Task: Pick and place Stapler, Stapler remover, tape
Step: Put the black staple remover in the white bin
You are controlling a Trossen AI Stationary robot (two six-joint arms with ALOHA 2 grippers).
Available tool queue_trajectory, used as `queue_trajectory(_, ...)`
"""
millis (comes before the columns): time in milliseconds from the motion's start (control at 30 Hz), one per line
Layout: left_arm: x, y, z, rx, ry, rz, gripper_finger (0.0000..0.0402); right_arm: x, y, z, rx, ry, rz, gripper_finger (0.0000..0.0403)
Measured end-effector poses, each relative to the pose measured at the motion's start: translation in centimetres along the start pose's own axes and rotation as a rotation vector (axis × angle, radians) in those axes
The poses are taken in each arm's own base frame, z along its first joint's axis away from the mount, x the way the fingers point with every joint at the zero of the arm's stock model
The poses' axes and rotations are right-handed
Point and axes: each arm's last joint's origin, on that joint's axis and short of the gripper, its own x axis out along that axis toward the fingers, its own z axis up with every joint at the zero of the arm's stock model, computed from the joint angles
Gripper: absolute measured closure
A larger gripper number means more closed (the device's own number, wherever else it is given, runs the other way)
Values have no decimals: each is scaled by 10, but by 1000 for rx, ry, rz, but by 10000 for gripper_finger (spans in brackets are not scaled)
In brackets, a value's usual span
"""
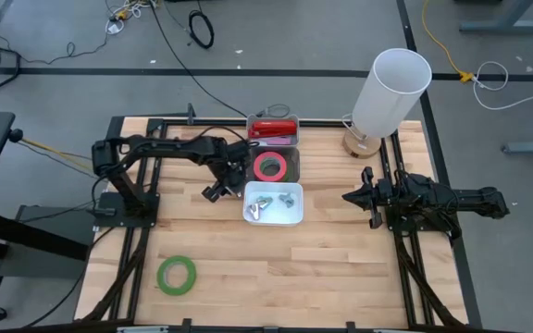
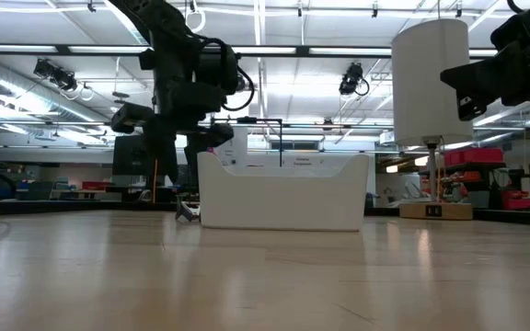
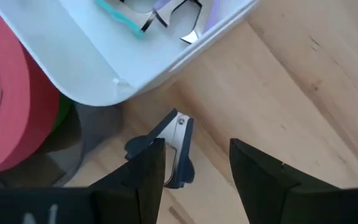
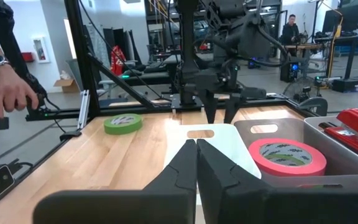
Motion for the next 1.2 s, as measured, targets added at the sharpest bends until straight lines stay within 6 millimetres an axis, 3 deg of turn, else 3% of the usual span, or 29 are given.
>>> queue_trajectory(200, 6, 2, 0, -13, -17, 29, 220, 0, 0, 0, 0, 0, 0, 389)
queue_trajectory(633, 22, -18, -15, 22, 10, 104, 220, 0, 0, 0, 0, 0, 0, 389)
queue_trajectory(967, 29, -21, -20, 23, 41, 133, 221, 0, 0, 0, 0, 0, 0, 389)
queue_trajectory(1200, 29, -20, -19, 25, 35, 146, 253, 0, 0, 0, 0, 0, 0, 389)
